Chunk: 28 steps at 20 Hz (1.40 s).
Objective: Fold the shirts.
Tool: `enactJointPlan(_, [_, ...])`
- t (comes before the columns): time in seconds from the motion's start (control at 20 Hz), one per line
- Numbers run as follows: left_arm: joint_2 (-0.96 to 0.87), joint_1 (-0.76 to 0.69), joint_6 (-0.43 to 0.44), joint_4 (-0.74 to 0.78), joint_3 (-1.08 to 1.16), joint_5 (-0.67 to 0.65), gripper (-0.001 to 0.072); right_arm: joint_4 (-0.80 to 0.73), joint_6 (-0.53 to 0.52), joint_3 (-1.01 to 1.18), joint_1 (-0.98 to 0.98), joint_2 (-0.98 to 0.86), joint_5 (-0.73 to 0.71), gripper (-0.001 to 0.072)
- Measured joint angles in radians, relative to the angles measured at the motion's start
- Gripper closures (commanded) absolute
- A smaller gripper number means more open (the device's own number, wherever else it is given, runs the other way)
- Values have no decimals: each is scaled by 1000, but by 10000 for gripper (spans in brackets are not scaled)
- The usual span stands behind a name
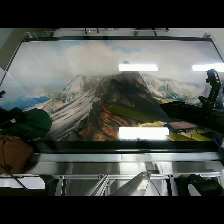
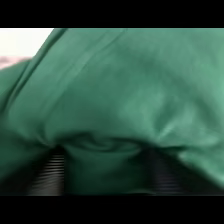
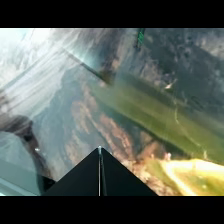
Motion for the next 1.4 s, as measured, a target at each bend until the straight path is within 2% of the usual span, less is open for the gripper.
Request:
enactJointPlan(0.05, [-16, -19, 1, 0, 1, 13, 692, 0, 0, 0, 0, 0, 0, 685])
enactJointPlan(0.25, [-54, -138, 40, -32, 22, 35, 686, 0, 0, 0, 0, 0, 0, 685])
enactJointPlan(0.5, [-67, -387, 111, -333, 163, 21, 684, 0, 0, 0, 0, 0, 0, 685])
enactJointPlan(0.65, [-68, -583, 134, -452, 287, 28, 683, 0, 0, 0, 0, 0, 0, 685])
enactJointPlan(0.9, [-74, -905, 141, -523, 449, -12, 683, 0, 0, 0, 0, 0, 0, 685])
enactJointPlan(1.1, [-115, -1088, 140, -535, 489, -66, 683, 0, 0, 0, 0, 0, 0, 685])
enactJointPlan(1.15, [-129, -1120, 131, -537, 493, -82, 488, 0, 0, 0, 0, 0, 0, 685])
enactJointPlan(1.2, [-143, -1144, 121, -541, 496, -95, 228, 0, 0, 0, 0, 0, 0, 685])
enactJointPlan(1.25, [-156, -1163, 108, -542, 499, -109, -1, 0, 0, 0, 0, 0, 0, 685])
enactJointPlan(1.4, [-170, -1182, 52, -543, 502, -121, -5, 2, 0, 0, 0, 0, 6, 684])
